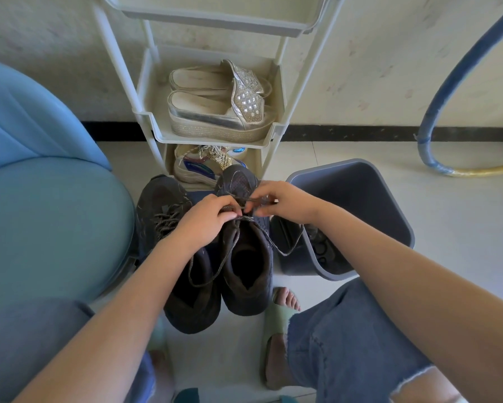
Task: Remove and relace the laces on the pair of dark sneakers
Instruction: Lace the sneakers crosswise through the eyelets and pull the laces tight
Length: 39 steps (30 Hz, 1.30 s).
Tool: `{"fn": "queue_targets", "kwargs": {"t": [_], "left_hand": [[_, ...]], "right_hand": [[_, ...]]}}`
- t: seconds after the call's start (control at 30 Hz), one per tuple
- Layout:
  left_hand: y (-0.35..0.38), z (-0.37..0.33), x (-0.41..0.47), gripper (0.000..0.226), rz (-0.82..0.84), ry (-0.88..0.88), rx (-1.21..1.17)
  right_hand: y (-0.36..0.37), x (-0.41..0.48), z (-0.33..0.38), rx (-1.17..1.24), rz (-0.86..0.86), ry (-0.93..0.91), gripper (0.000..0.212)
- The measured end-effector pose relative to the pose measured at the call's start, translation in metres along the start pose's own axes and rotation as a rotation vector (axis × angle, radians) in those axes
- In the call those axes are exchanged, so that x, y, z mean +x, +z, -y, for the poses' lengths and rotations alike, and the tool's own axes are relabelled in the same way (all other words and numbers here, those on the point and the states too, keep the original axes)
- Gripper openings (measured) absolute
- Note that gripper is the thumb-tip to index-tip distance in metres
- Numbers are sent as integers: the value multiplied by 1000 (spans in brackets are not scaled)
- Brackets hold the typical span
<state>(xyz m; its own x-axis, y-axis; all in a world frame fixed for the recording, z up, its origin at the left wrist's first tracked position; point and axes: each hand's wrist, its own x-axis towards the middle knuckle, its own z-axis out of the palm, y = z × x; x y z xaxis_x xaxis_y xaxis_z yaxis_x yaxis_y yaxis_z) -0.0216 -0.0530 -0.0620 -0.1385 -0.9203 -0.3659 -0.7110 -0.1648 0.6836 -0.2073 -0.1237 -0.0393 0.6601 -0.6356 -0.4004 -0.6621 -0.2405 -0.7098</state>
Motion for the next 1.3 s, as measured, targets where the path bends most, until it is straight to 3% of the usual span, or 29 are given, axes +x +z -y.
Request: {"fn": "queue_targets", "kwargs": {"t": [0.33, 0.67, 0.83, 1.07, 1.3], "left_hand": [[-2, -4, 0, 13, -120, 46, 44], [4, -3, 3, 14, -34, -85, -175], [2, -4, 0, 14, -22, -102, -236], [-6, -2, -3, 15, -38, -1, 54], [0, -12, -10, 16, -289, 77, 238]], "right_hand": [[6, 5, 2, -48, 31, 6, 16], [4, 0, 2, 157, -26, 118, 5], [5, -2, 5, 162, 65, 183, 6], [0, -2, 6, 109, 25, 104, 16], [1, 0, 9, 0, -7, 48, 8]]}}
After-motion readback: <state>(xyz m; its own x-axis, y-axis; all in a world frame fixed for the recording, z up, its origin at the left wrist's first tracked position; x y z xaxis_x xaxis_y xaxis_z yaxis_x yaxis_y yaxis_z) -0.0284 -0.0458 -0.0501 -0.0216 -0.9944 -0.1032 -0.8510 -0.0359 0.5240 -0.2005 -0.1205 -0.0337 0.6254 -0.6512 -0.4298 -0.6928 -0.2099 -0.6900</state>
